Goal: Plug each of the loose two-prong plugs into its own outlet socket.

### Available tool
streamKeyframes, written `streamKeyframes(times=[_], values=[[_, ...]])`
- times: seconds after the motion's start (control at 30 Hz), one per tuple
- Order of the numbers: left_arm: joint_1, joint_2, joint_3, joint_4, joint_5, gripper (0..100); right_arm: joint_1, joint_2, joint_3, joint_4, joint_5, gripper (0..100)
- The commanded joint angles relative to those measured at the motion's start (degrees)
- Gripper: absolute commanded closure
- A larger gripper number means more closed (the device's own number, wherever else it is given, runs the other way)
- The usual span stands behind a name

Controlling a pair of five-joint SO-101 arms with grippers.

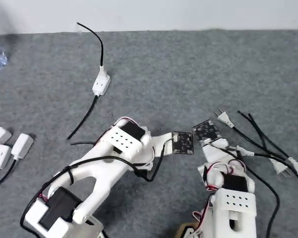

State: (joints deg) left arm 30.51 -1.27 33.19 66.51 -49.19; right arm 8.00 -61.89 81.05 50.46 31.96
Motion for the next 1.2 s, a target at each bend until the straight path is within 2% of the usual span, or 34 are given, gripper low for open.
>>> streamKeyframes(times=[0.0, 0.2, 0.53, 0.83, 1.17], values=[[-3.1, -4.1, 0.3, -3.1, 2.1, 76, 3.7, -0.2, -3.7, -0.8, -4.3, 68.6], [-5.5, -5.3, 0.3, -4.3, 2.1, 76, 3.9, -0.2, -4.3, -0.7, -4.8, 68.6], [-5.5, -4.8, 0.8, -9.7, 2.1, 76, 3.8, -0.2, -4.1, -0.7, -4.7, 68.6], [-5.4, 3.4, -2.1, -8.9, 2.2, 76, 3.7, -0.2, -4.0, -0.9, -4.7, 68.6], [-3.1, -2.2, -0.5, -3.7, 4.9, 76, 3.6, 0.0, -3.9, -1.2, -4.7, 68.6]])
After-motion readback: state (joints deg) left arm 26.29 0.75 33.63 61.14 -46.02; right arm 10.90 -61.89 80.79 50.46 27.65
